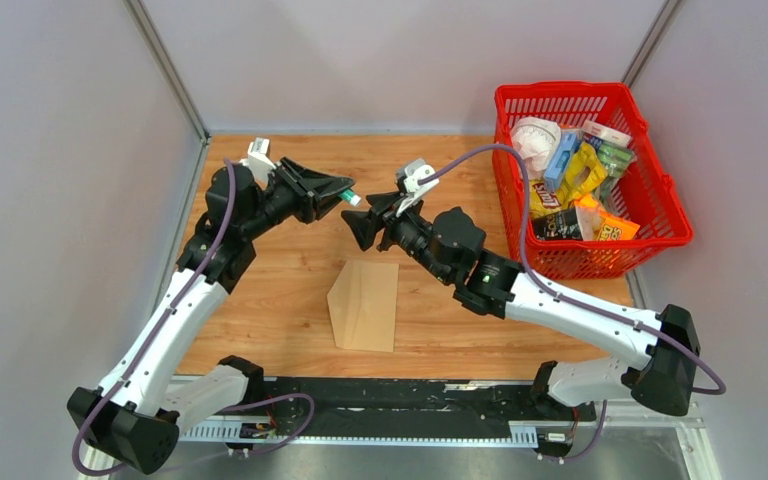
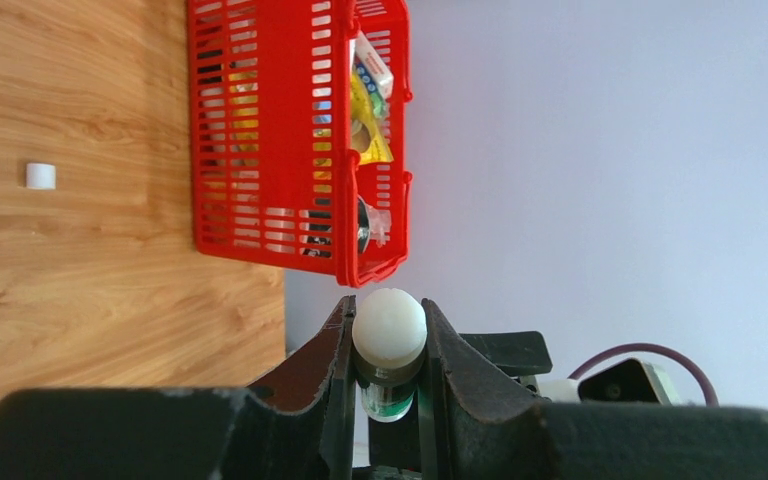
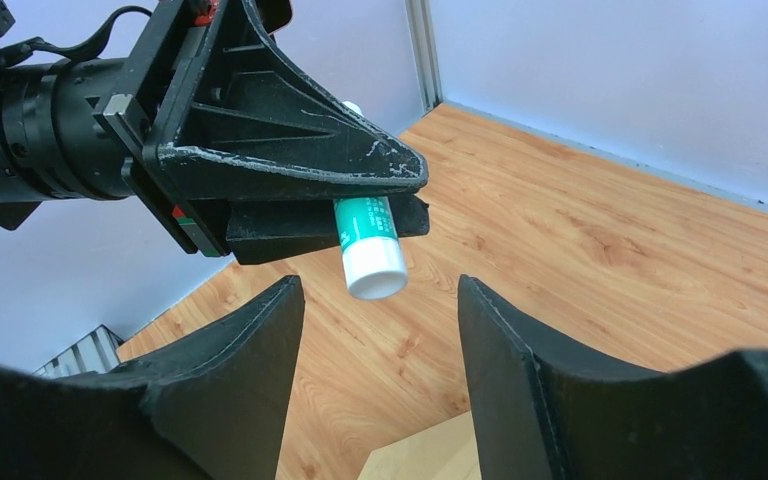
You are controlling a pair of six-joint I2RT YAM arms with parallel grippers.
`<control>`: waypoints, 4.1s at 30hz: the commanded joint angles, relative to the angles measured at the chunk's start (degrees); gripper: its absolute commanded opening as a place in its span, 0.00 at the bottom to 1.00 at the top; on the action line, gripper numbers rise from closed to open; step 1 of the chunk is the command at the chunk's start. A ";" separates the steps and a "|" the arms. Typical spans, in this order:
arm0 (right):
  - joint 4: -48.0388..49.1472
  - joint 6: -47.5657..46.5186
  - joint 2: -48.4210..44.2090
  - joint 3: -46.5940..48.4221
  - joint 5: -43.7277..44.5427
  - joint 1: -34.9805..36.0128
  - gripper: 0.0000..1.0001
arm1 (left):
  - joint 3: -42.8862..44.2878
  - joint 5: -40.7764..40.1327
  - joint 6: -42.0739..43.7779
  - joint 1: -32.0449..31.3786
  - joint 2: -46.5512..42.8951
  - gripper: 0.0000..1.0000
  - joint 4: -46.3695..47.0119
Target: Place the letter into the envelope and seal it
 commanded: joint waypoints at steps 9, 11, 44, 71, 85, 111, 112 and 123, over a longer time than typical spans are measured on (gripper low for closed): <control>5.64 -3.54 0.29 3.22 4.46 2.03 0.59 | -1.11 2.21 -8.35 0.07 -0.56 0.00 3.95; 5.99 -3.62 0.20 3.05 4.99 2.20 0.57 | -1.20 2.83 -8.70 0.07 -0.21 0.00 4.65; 5.90 -2.66 5.91 8.06 6.57 2.46 0.32 | -1.99 6.08 -11.07 0.07 0.58 0.00 9.31; -12.29 0.15 0.64 9.55 19.31 2.91 0.00 | -2.43 5.81 -6.07 0.16 2.95 0.54 15.55; -56.11 11.57 -0.86 24.82 5.55 -11.23 0.00 | 8.45 3.21 46.97 -4.31 3.74 0.57 -8.49; -79.97 15.89 6.26 29.50 -18.13 -16.17 0.00 | -19.84 -7.72 107.31 -33.67 -0.65 0.59 25.49; -79.97 15.89 6.87 29.85 -17.87 -16.17 0.00 | -19.57 -7.89 107.75 -34.20 -0.39 0.59 24.18; -79.44 16.50 10.13 33.10 -20.41 -16.17 0.00 | -20.28 -8.08 109.16 -34.64 1.72 0.62 20.65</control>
